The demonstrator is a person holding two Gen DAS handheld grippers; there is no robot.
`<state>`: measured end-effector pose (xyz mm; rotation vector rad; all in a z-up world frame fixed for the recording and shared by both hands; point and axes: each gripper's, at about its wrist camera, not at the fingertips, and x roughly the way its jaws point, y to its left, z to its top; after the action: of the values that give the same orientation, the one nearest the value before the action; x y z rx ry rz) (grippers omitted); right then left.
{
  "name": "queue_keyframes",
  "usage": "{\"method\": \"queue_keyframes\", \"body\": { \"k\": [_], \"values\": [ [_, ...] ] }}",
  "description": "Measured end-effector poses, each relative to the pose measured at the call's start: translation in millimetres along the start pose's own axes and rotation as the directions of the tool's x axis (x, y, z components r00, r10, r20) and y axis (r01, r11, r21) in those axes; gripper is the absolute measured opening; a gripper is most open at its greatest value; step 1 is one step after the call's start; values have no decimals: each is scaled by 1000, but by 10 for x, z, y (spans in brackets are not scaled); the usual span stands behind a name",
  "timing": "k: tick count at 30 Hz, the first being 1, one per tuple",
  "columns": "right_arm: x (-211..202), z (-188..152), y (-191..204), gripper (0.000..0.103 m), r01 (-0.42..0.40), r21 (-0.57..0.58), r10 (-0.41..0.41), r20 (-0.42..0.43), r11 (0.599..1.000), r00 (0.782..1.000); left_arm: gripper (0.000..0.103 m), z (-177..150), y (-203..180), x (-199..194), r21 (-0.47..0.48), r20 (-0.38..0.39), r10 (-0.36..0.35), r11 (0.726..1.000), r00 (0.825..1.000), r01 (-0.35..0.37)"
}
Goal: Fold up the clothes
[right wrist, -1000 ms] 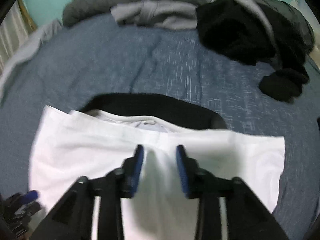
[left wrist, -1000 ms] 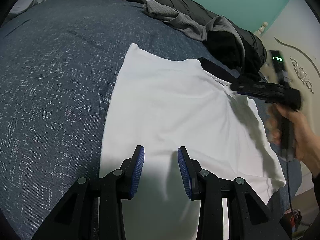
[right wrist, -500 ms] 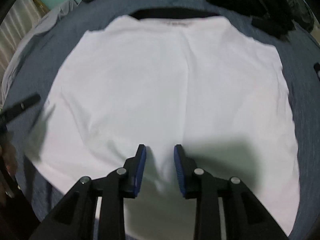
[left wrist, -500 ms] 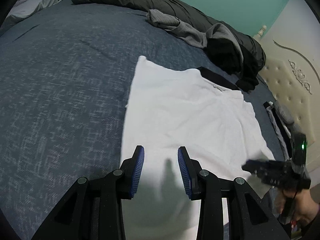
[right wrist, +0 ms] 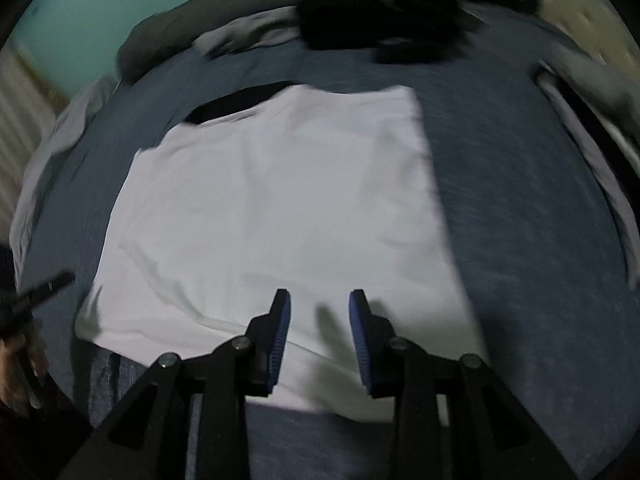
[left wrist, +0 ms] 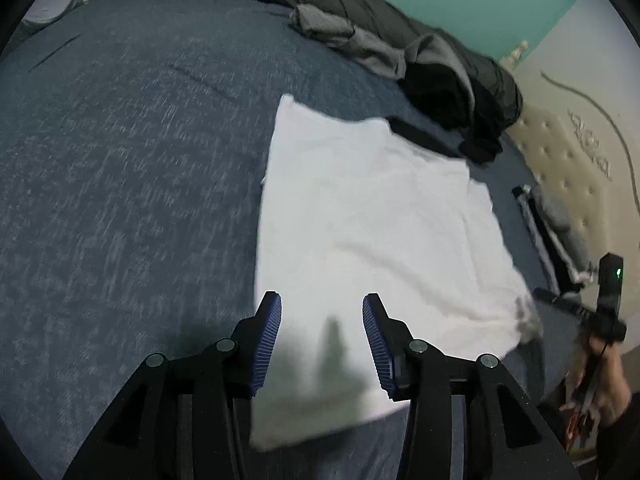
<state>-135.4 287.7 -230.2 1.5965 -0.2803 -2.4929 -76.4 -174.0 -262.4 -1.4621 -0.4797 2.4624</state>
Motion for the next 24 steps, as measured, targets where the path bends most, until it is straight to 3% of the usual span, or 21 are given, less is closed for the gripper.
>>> {"method": "queue_keyframes", "body": {
  "k": [5,10,16,18,19,21,24],
  "values": [
    [-194,-215,-591,34,1,72,4,-66,997,998,51,-200,121,-48,15,-93,42,999,995,-41],
    [-267,-437,-910,34,-61,148,72,-66,987,995,51,-390,209,-36,-3,-149,31,999,988,-32],
    [-162,-494,-975,33,-106,123,119,-100,987,988,51,-550,222,41,-22,-188,11,1000,982,-15],
    [-150,-495,-973,22,-124,114,135,-87,986,987,50,-566,237,56,-30,-181,-9,1000,983,4],
    [-140,-491,-977,15,-130,112,140,-80,985,987,45,-564,255,63,-33,-177,-6,999,984,1],
    [-143,-480,-1011,7,-142,119,150,-60,983,987,7,-557,280,73,-23,-173,13,1000,985,-17],
    [-180,-465,-1049,5,-147,120,154,-45,982,987,3,-549,275,15,7,-162,11,1000,987,-10]
  ]
}}
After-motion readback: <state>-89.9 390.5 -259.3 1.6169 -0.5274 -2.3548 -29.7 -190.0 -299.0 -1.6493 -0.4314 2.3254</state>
